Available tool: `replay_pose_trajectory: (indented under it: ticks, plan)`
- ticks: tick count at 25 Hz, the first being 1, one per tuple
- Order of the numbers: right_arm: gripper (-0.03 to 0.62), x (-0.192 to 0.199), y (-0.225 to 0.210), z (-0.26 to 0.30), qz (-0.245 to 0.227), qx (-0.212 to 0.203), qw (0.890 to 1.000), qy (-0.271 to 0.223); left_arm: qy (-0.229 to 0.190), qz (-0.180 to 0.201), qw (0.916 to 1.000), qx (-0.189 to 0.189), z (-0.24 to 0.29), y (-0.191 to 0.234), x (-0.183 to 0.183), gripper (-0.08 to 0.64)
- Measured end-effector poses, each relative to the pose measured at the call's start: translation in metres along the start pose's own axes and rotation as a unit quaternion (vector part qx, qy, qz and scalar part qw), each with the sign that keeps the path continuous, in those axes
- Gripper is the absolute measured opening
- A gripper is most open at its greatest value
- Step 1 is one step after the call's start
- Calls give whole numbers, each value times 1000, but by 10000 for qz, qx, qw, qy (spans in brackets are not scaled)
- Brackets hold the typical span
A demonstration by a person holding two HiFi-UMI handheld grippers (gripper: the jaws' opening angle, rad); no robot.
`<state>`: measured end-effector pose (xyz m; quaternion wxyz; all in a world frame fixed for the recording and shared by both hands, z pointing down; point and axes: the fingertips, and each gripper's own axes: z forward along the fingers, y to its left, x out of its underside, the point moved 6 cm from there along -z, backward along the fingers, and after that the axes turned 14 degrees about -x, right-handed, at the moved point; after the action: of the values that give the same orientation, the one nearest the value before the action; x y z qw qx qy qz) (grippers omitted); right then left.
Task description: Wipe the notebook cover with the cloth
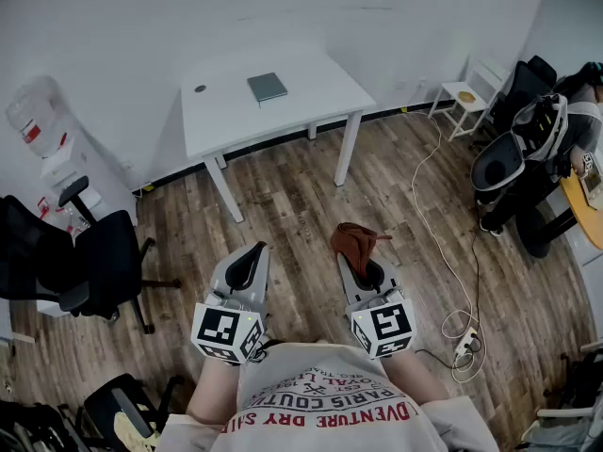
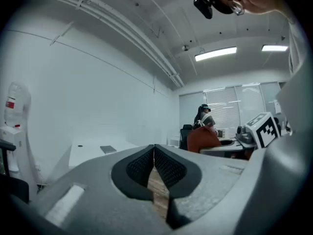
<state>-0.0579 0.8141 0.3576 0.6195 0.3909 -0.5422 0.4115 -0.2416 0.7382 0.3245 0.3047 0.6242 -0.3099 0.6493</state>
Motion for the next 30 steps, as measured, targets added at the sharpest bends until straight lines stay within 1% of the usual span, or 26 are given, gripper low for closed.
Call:
replay_pose_trajectory:
  ticks: [3, 6, 10, 15, 18, 20, 22, 24, 25, 27, 30]
  plan:
    - [66, 0, -7, -3, 85, -30, 10000, -13, 17, -48, 10000, 11, -1, -7, -2, 11]
    - [66, -1, -11, -5, 25, 74, 10000, -44, -13, -69, 10000, 23, 1, -7, -3, 11]
    - [66, 2, -12, -6, -4, 73, 10000, 0, 26, -63, 10000, -20, 4, -6, -1, 11]
    - [69, 6, -23, -11, 293, 131, 9994, -133, 112, -62, 9999, -71, 10, -7, 2, 11]
    - [69, 10, -32, -17, 349, 274, 9990, -82, 158, -69, 9998, -62, 14, -10, 5, 11]
    - [69, 15, -37, -19, 407, 333, 9986, -59, 160, -9, 9999, -25, 15, -9, 7, 11]
    - [69, 23, -42, -18, 522, 343, 9980, -28, 201, 152, 9997, -41, 15, -6, 10, 11]
    - [71, 33, -47, -15, 652, 342, 9973, 35, 308, 288, 9990, -159, 17, 1, 14, 11]
    - [69, 37, -50, -12, 707, 345, 9969, 65, 359, 289, 9987, -230, 18, 5, 15, 11]
    - [69, 41, -56, -5, 791, 353, 9962, 97, 438, 158, 9984, -328, 24, 14, 18, 11]
    - [71, 42, -67, 14, 852, 350, 9956, 141, 527, 4, 9980, -362, 40, 27, 23, 11]
